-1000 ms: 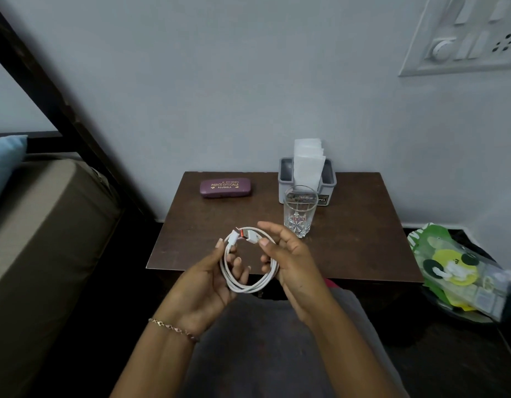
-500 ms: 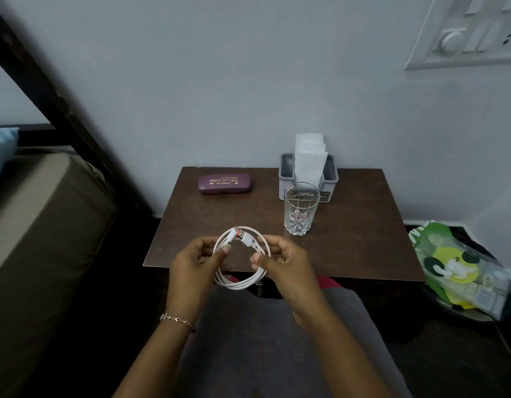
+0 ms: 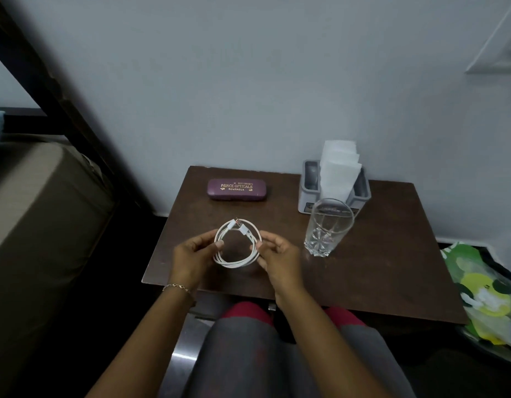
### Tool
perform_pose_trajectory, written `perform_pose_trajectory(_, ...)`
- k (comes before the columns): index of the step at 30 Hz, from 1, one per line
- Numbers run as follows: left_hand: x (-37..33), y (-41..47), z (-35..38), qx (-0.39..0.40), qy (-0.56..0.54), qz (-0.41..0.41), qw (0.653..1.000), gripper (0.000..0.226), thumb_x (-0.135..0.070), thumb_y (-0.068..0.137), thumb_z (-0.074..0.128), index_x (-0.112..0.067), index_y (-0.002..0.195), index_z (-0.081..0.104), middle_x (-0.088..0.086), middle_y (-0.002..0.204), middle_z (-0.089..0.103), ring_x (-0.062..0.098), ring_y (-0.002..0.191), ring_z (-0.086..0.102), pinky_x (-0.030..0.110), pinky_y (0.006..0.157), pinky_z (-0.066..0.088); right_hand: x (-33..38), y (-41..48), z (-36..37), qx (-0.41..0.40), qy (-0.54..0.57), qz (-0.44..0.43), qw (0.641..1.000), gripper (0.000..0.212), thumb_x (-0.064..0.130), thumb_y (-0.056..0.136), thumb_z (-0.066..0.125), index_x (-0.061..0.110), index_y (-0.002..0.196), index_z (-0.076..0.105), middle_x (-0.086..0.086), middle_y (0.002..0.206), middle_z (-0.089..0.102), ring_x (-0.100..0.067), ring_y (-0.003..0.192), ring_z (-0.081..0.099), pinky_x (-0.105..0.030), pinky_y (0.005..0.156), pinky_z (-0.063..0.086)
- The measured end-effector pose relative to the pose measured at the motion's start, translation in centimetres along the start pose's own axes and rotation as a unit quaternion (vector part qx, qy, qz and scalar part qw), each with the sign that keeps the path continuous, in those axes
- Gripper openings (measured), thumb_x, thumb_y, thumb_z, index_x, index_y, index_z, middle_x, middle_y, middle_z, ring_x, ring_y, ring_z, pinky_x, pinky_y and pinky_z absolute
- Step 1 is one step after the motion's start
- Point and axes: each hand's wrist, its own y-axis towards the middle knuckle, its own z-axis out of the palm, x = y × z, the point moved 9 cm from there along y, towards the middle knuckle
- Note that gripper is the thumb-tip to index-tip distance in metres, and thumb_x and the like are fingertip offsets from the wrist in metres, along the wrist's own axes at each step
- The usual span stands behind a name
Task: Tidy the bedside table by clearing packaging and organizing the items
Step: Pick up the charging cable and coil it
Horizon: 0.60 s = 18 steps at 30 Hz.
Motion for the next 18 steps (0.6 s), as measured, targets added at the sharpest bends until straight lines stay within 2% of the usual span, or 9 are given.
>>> perform_pose_trajectory(4,0.2,3.5,-1.1,-0.042,0.055,0.045,0.997,0.033,0.004,0.076,0.068,-0.004,0.108,0.068,0.001,0.085,0.072,0.005,0.071,0.065,0.017,0.075,0.054,-1.5,3.2,1.3,-0.027,-0.015,-0.01,0.999,0.025,-0.005,0.087,0.056,0.003,0.108,0.066,-0.002,0.087,0.07,-0.014,0.08,0.066,-0.026,0.077,0.054)
perform_pose_trajectory(8,0.8,5.7,-1.5,-0.066,0.115,0.071,0.989,0.032,-0.001,0.076,0.07,-0.009,0.107,0.069,0.001,0.088,0.072,-0.012,0.067,0.062,0.003,0.065,0.047,-2.0,5.5,1.9,-0.063,-0.092,-0.051,0.992,0.027,-0.004,0.084,0.059,0.004,0.108,0.068,-0.007,0.093,0.072,-0.018,0.087,0.067,-0.034,0.087,0.054)
perform_pose_trajectory(10,1.0,6.0,-1.6,-0.078,0.146,0.085,0.983,0.031,-0.003,0.077,0.07,-0.012,0.107,0.07,-0.002,0.089,0.07,-0.017,0.066,0.06,-0.002,0.063,0.043,-1.3,5.7,2.2,-0.079,-0.16,-0.097,0.979,0.027,0.0,0.083,0.062,0.008,0.108,0.069,-0.003,0.097,0.071,-0.014,0.089,0.067,-0.03,0.087,0.053)
perform_pose_trajectory(12,1.0,6.1,-1.6,-0.081,0.171,0.1,0.977,0.031,-0.005,0.077,0.071,-0.015,0.107,0.07,-0.005,0.091,0.068,-0.011,0.073,0.062,-0.002,0.064,0.041,-0.3,5.6,2.4,-0.098,-0.237,-0.152,0.954,0.027,0.003,0.083,0.064,0.009,0.109,0.069,-0.002,0.101,0.071,-0.012,0.087,0.067,-0.024,0.085,0.052)
perform_pose_trajectory(15,0.7,6.3,-1.7,-0.091,0.227,0.131,0.961,0.033,-0.012,0.075,0.074,-0.016,0.108,0.07,-0.003,0.096,0.062,0.009,0.085,0.061,0.0,0.069,0.038,0.4,5.5,2.6,-0.114,-0.312,-0.189,0.924,0.027,0.006,0.082,0.065,0.009,0.108,0.07,-0.007,0.1,0.068,-0.016,0.083,0.067,-0.023,0.081,0.05)
perform_pose_trajectory(18,1.0,6.6,-1.9,-0.082,0.253,0.134,0.954,0.038,-0.017,0.077,0.073,-0.016,0.114,0.067,0.002,0.103,0.059,0.01,0.086,0.059,-0.004,0.069,0.035,0.6,5.4,3.0,-0.109,-0.332,-0.191,0.917,0.028,0.007,0.083,0.065,0.007,0.111,0.068,-0.009,0.102,0.064,-0.019,0.085,0.066,-0.026,0.083,0.05)
